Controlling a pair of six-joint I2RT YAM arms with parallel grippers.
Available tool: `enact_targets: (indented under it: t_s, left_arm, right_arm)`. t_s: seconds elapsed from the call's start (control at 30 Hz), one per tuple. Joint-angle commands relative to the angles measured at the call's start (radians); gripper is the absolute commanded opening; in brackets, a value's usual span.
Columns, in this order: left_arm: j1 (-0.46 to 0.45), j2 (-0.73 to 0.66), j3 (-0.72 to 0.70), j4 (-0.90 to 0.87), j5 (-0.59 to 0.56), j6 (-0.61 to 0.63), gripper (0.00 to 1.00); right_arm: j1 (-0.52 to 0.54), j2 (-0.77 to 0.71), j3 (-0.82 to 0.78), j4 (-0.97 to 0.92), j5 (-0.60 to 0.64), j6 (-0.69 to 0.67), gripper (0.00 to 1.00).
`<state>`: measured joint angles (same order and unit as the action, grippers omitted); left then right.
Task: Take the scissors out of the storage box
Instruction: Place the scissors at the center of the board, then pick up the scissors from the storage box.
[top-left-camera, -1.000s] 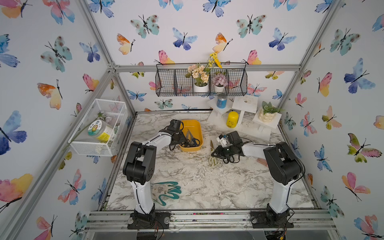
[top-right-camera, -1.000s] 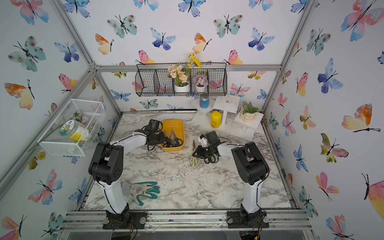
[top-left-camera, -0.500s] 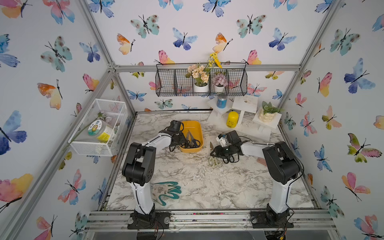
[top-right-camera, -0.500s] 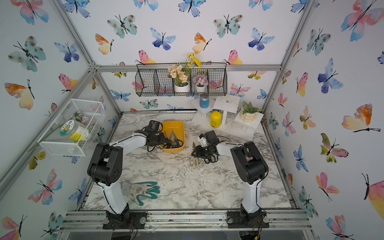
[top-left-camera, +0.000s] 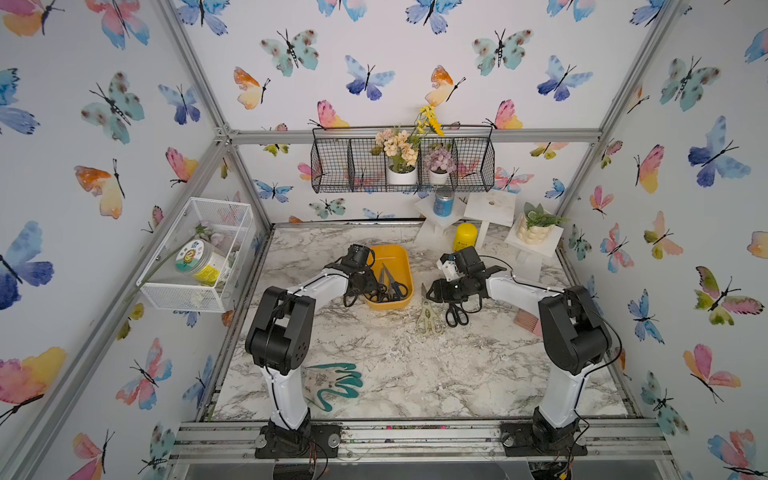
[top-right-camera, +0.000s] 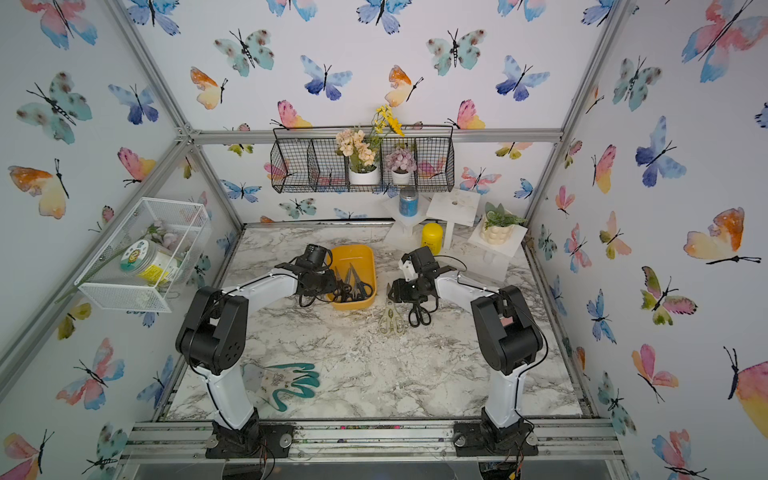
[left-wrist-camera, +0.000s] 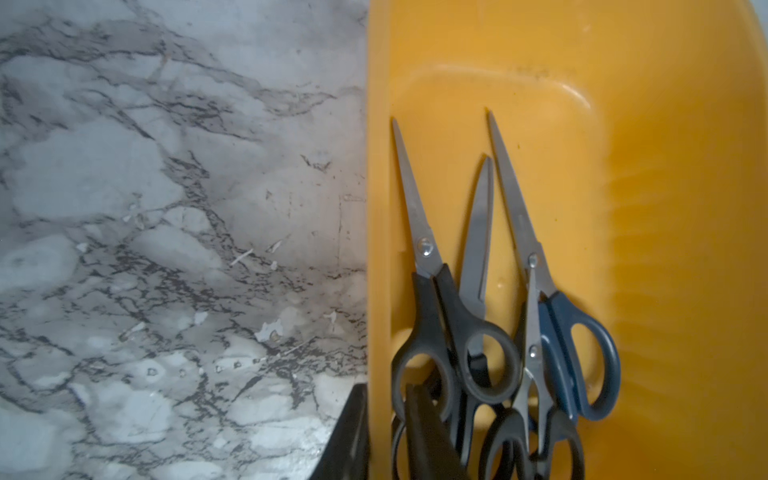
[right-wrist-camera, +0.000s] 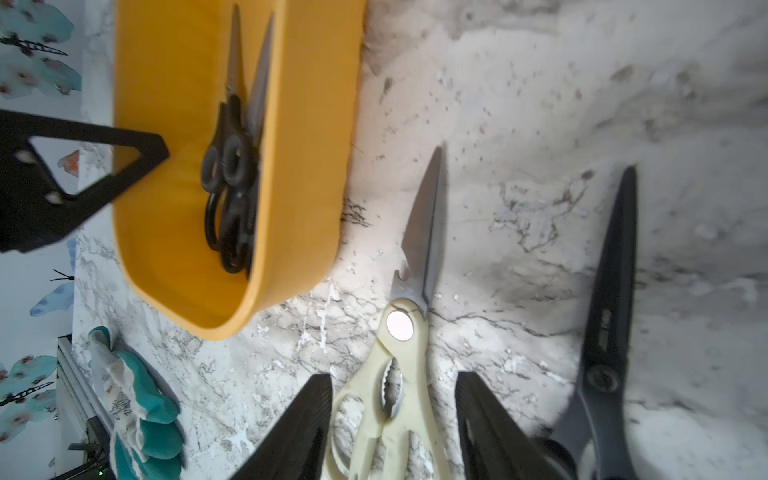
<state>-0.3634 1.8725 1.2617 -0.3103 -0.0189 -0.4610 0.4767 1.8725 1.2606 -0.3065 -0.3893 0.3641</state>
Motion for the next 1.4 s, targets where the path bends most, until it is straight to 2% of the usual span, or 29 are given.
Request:
enact_targets:
  t_s: [0.0, 0.13, 0.23, 0.37, 0.53, 0.7, 1.0, 1.37]
  left_arm:
    - [-0.002, -0.071, 0.022, -0.012, -0.030, 0.003, 0.29]
    - [-0.008, -0.086, 0.084, -0.053, -0.067, 0.030, 0.31]
    - [-0.054, -0.078, 0.161, -0.098, -0.099, 0.075, 0.31]
    - [-0.110, -0.031, 0.233, -0.152, -0.040, 0.037, 0.31]
    - [-0.116, 0.024, 0.214, -0.156, -0.029, -0.091, 0.32]
    - [-0.114, 0.058, 0.198, -0.145, -0.045, -0.145, 0.33]
    - [-0.095, 0.111, 0.157, -0.143, -0.064, -0.179, 0.33]
    - [-0.077, 0.208, 0.186, -0.174, -0.066, -0.199, 0.33]
  right_arm:
    - [-0.004, -0.043, 0.050, -0.042, 0.031, -0.030, 0.54]
    - [-0.004, -0.058, 0.062, -0.046, 0.026, -0.031, 0.54]
    - [-0.004, -0.061, 0.062, -0.043, 0.020, -0.033, 0.54]
    - [-0.003, -0.057, 0.059, -0.037, 0.018, -0.031, 0.54]
    - [-0.004, -0.063, 0.049, -0.034, 0.014, -0.030, 0.55]
    - [-0.004, -0.076, 0.030, -0.033, 0.021, -0.036, 0.55]
    - [-0.004, -0.078, 0.017, -0.022, 0.015, -0.037, 0.56]
    - [-0.004, -0.058, 0.043, -0.026, 0.013, -0.045, 0.56]
